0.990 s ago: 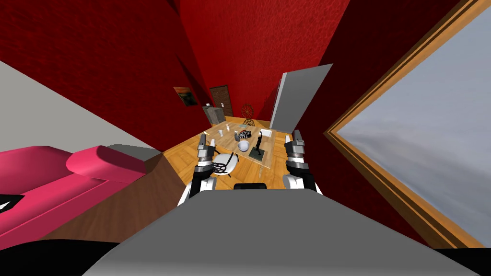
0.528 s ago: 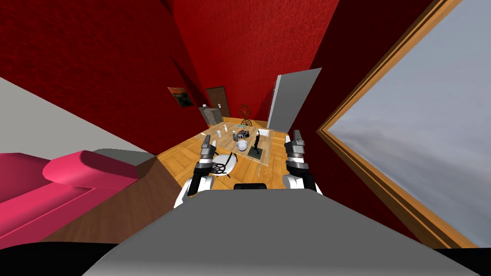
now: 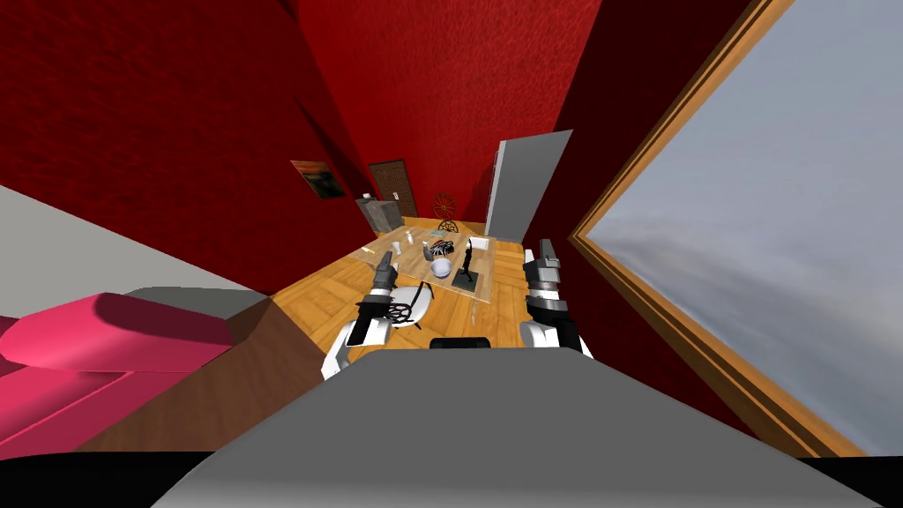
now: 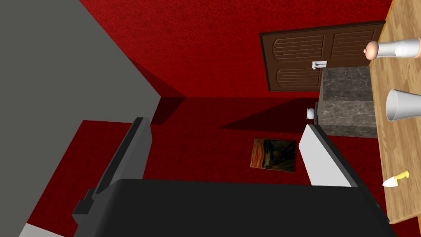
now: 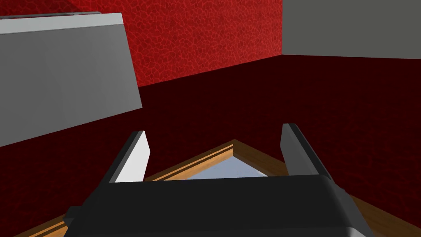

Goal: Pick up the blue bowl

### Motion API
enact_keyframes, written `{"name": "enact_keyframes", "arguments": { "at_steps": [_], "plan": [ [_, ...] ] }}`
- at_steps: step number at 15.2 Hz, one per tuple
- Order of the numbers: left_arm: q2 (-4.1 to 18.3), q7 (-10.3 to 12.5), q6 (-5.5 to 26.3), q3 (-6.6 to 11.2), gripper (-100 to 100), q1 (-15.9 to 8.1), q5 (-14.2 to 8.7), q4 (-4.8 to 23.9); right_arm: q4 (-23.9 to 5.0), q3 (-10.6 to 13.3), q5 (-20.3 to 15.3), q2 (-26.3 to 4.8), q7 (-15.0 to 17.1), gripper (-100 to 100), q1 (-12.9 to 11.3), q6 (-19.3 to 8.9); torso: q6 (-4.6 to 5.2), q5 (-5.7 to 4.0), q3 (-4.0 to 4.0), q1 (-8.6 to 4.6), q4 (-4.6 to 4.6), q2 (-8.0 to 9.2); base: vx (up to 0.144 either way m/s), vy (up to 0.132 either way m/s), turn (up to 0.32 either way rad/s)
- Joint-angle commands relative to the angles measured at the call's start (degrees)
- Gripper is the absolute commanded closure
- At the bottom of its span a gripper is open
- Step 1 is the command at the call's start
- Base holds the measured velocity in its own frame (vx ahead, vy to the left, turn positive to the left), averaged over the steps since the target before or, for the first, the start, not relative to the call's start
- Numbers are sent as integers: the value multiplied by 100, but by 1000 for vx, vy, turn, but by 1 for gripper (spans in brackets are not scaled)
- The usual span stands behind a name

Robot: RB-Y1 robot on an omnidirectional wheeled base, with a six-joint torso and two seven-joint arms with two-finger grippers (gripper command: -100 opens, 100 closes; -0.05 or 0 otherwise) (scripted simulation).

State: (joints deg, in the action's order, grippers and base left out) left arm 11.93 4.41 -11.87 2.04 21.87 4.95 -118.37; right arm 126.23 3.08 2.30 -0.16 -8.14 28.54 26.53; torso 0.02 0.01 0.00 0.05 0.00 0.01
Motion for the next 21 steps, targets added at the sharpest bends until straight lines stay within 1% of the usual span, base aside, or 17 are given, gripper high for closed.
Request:
{"name": "enact_keyframes", "arguments": {
  "at_steps": [1, 2, 3, 4, 5, 7, 8, 9, 10, 11, 13, 14, 16, 17, 19, 20, 21],
  "plan": [
    [35, -10, 164, 21, -100, -25, -6, 31, 0, 0, 0, 0, 0, 0, 0, 0, 0, 0, 0, 0, 0, 0, -6, 3, -62],
    [111, -43, 379, 80, -100, -143, -14, 163, 0, 0, 0, 0, 0, 0, 0, 0, -2, 0, 0, 0, 0, 0, -5, 2, -114],
    [111, -43, 475, 80, -100, -143, -14, 163, 0, 0, 0, 0, 0, 0, 0, 0, 0, 0, -1, 0, 0, -1, -6, 3, -121],
    [111, -43, 478, 80, -100, -143, -14, 163, 0, 0, 0, 0, 0, 0, 0, 0, 0, 0, -1, 0, 0, -2, -4, 3, -50],
    [180, -77, 693, 142, -100, -267, -23, 301, 0, 0, 0, 0, 0, 0, 0, 0, -2, 0, -1, 0, 0, -2, -3, -1, -140],
    [180, -77, 806, 142, -100, -267, -23, 301, 0, 0, 0, 0, 0, 0, 0, 0, 0, 0, -1, 0, 0, -2, -3, 2, -96],
    [241, -113, 996, 206, -100, -395, -32, 444, 0, 0, 0, 0, 0, 0, 1, 0, -2, 0, -1, 0, 0, -2, -2, 0, -109],
    [241, -113, 1111, 206, -100, -395, -32, 444, 0, 0, 0, 0, 0, 0, 0, 0, 0, 0, -2, -1, 0, -3, -2, 0, -145],
    [241, -113, 1146, 206, -100, -395, -32, 444, 0, 0, 0, 0, 0, 0, 0, 0, 1, 0, -2, -1, -1, -4, -1, 2, -64],
    [296, -150, 1311, 272, -100, -527, -42, 591, 0, 0, 0, 0, 0, 0, 1, 0, -2, 0, -2, -1, -1, -4, 0, -2, -139],
    [296, -150, 1497, 272, -100, -527, -42, 591, 0, 0, 0, 0, 0, 0, 0, 0, 0, -1, -3, -1, -1, -5, 1, 1, -101],
    [344, -187, 1651, 339, -100, -663, -51, 743, 0, 0, 0, 0, 0, 0, 1, 0, -2, -1, -3, -1, -1, -5, 3, -2, -135],
    [344, -187, 1857, 339, -100, -663, -51, 743, 0, 0, 0, 0, 0, 0, 0, 0, 0, -1, -3, -2, -1, -6, 3, 0, -98],
    [386, -225, 1999, 409, -100, -801, -61, 897, 0, 0, 0, 0, 0, 0, 1, 0, -2, -1, -3, -1, -1, -5, 4, -3, -145],
    [386, -225, 2225, 409, -100, -801, -61, 897, 0, 0, 0, 0, 0, 0, 0, 0, 0, -1, -4, -2, -1, -6, 4, 0, -100],
    [422, -264, 2376, 479, -100, -941, -71, 1054, 0, 0, 0, 0, 0, 0, 1, 0, -2, -1, -3, -2, -1, -6, 5, -3, -164],
    [422, -264, 2484, 479, -100, -941, -71, 1054, 0, 0, 0, 0, 0, 0, 0, 0, 2, 0, -4, -3, -1, -7, 6, -2, -174]
  ]
}}
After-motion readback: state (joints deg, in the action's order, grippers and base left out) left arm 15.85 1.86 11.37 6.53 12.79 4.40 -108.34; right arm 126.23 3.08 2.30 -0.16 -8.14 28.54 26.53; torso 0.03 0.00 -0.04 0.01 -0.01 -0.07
